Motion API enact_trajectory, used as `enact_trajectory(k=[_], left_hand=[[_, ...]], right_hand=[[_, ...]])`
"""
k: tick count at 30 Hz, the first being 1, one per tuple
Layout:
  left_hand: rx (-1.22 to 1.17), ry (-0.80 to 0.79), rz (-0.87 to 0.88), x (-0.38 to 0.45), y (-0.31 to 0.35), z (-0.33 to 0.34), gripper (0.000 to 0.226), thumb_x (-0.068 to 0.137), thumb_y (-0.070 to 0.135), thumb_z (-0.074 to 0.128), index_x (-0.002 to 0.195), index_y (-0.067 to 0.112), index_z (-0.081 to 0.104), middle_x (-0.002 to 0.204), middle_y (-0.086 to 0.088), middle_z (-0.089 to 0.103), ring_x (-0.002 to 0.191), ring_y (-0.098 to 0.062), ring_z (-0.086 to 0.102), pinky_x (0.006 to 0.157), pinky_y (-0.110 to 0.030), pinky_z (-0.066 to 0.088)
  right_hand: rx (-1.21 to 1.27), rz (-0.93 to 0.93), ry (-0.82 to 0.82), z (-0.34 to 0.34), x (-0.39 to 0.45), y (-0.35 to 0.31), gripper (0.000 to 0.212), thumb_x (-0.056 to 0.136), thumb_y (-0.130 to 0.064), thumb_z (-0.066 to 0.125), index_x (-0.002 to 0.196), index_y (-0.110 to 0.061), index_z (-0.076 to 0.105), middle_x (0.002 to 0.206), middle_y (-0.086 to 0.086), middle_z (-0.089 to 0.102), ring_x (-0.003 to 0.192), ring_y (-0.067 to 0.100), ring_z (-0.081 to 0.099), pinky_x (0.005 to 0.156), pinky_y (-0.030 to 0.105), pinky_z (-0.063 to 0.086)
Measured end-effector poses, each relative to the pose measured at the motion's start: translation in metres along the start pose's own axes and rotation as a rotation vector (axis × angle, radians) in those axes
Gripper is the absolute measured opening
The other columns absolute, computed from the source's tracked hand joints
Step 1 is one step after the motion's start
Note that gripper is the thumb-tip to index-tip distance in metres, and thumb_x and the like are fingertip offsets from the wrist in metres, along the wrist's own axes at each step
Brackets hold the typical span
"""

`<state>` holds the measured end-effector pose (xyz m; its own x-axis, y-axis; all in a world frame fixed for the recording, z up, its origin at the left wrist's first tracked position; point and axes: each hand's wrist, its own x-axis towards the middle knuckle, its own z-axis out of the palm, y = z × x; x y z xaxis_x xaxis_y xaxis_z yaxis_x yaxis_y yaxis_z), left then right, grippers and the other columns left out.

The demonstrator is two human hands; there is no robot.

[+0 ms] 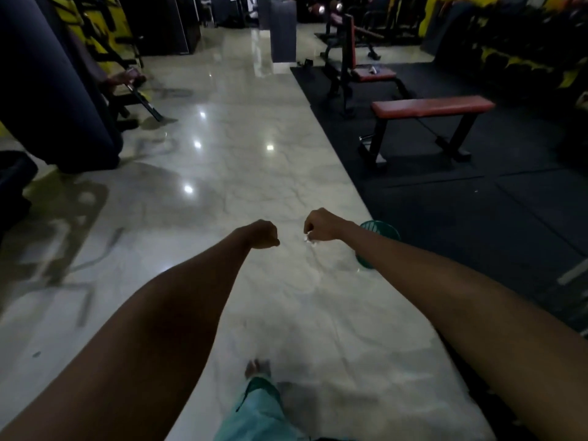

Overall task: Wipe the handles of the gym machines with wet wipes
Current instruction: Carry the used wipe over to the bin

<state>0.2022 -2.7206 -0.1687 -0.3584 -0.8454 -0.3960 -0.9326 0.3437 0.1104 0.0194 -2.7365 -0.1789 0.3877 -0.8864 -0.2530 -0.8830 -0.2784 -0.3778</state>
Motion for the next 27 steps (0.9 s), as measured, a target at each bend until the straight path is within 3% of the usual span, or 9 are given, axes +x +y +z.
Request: enact_trajectory(k=[4,8,10,13,20,27], left_hand=[[-0.046,-0.007,0.011,0.098,-0.032,-0.031,0.038,0.100,0.025,0.041,0.128,0.002,0.055,0.138,-0.014,0.050,0.127,-0.027,0.045,0.101,-0.029,0.033],[0.143,-0.084,0.095,0.191,-0.047,-0.083,0.038,0.098,0.022,0.048,0.130,0.003,0.055,0.138,-0.013,0.049,0.128,-0.027,0.044,0.105,-0.031,0.034],[0.045,-0.055,0.142,0.243,-0.053,-0.109,0.036,0.099,0.022,0.046,0.128,0.003,0.056,0.138,-0.012,0.050,0.128,-0.026,0.044,0.103,-0.027,0.031],[-0.100,-0.016,0.195,0.315,-0.055,-0.139,0.034,0.097,0.019,0.048,0.118,-0.004,0.061,0.130,-0.018,0.056,0.123,-0.028,0.050,0.098,-0.026,0.032],[-0.009,-0.109,0.383,0.464,-0.001,-0.170,0.029,0.092,0.019,0.052,0.108,-0.002,0.064,0.119,-0.017,0.061,0.114,-0.029,0.055,0.089,-0.029,0.044],[0.071,-0.200,0.467,0.599,0.063,-0.199,0.027,0.089,0.017,0.051,0.107,0.002,0.064,0.115,-0.015,0.062,0.105,-0.029,0.058,0.086,-0.032,0.047]], right_hand=[[-0.043,-0.019,0.052,-0.028,0.083,0.027,0.022,0.079,-0.008,0.068,0.098,0.005,0.070,0.101,0.019,0.069,0.094,0.025,0.065,0.065,0.016,0.038],[-0.030,0.111,0.058,-0.064,0.157,0.071,0.019,0.081,-0.009,0.067,0.095,0.004,0.071,0.098,0.016,0.070,0.094,0.024,0.065,0.073,0.021,0.043],[-0.012,0.180,0.075,-0.087,0.187,0.095,0.015,0.081,-0.011,0.068,0.089,0.002,0.071,0.092,0.016,0.071,0.092,0.024,0.067,0.075,0.024,0.047],[-0.018,0.243,0.141,-0.116,0.220,0.131,0.020,0.084,-0.014,0.064,0.094,0.001,0.072,0.102,0.014,0.070,0.101,0.022,0.063,0.078,0.020,0.040],[-0.046,0.420,0.091,-0.147,0.260,0.245,0.029,0.090,-0.030,0.057,0.099,-0.008,0.073,0.103,0.009,0.070,0.102,0.021,0.062,0.079,0.027,0.040],[0.180,0.712,0.191,-0.175,0.290,0.377,0.023,0.083,-0.020,0.065,0.093,-0.001,0.074,0.094,0.014,0.072,0.093,0.022,0.067,0.075,0.022,0.044]])
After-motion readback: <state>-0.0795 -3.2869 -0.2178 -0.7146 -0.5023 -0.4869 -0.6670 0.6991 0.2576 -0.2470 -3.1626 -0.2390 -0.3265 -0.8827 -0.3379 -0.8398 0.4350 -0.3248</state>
